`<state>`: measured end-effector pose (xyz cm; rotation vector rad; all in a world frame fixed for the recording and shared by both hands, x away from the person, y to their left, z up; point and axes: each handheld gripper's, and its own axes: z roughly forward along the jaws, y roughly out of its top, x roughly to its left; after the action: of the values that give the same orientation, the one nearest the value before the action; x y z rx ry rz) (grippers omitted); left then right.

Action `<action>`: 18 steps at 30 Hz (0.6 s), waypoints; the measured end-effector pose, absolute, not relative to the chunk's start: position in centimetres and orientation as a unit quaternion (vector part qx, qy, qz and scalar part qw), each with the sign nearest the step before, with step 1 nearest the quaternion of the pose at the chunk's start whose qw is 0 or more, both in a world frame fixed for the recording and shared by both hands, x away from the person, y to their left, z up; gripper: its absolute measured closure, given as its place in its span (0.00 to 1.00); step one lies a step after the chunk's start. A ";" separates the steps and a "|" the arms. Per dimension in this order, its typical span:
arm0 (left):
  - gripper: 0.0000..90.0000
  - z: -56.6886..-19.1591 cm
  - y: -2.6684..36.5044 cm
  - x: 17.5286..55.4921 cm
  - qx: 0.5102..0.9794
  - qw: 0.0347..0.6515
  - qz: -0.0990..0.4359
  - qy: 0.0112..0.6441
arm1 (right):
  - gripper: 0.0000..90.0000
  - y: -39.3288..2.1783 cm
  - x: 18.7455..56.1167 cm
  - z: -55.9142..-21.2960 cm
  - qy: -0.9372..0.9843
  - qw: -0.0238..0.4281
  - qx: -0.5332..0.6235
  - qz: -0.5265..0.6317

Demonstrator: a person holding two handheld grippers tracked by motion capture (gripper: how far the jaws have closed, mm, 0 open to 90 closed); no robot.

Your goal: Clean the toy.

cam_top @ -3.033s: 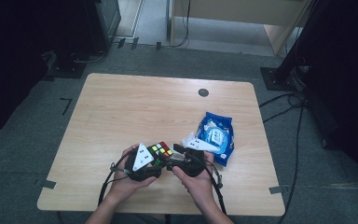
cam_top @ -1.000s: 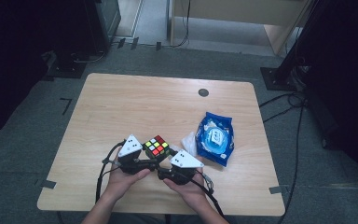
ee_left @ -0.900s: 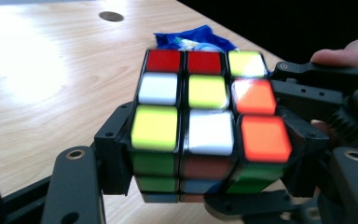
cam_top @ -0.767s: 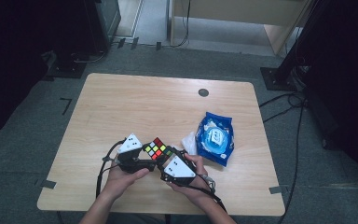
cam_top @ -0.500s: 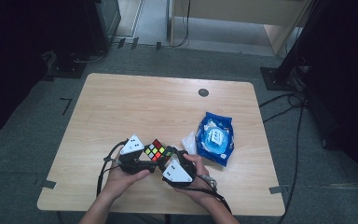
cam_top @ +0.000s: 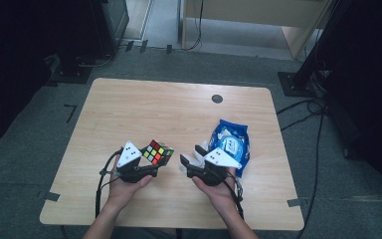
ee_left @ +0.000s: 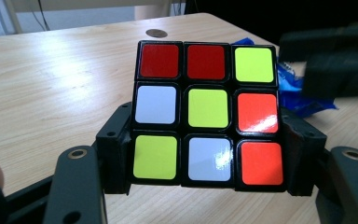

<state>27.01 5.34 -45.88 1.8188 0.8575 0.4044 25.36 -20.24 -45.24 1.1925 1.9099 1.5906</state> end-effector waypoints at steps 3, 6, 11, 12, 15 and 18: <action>0.38 -46.1 4.4 26.5 0.764 0.518 0.181 0.339 | 0.32 -20.5 25.4 -44.3 0.634 0.130 0.463 0.606; 0.38 -46.1 3.8 26.0 0.766 0.519 0.196 0.324 | 0.27 -20.4 25.6 -44.4 0.608 0.068 0.491 0.620; 0.38 -46.3 2.6 25.0 0.772 0.523 0.212 0.291 | 0.20 -19.7 26.0 -45.5 0.586 -0.019 0.522 0.619; 0.38 -46.3 2.5 24.9 0.773 0.525 0.214 0.286 | 0.20 -19.6 26.1 -45.7 0.587 -0.024 0.528 0.613; 0.38 -46.3 2.0 24.4 0.777 0.526 0.220 0.268 | 0.21 -19.4 26.2 -46.3 0.588 -0.038 0.537 0.604; 0.38 -46.5 1.7 24.3 0.781 0.522 0.220 0.263 | 0.35 -19.4 26.2 -46.7 0.580 -0.069 0.537 0.609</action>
<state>24.31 1.67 -46.53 1.8697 0.6303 0.5280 26.20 -19.36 -46.67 1.7644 1.9055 2.0037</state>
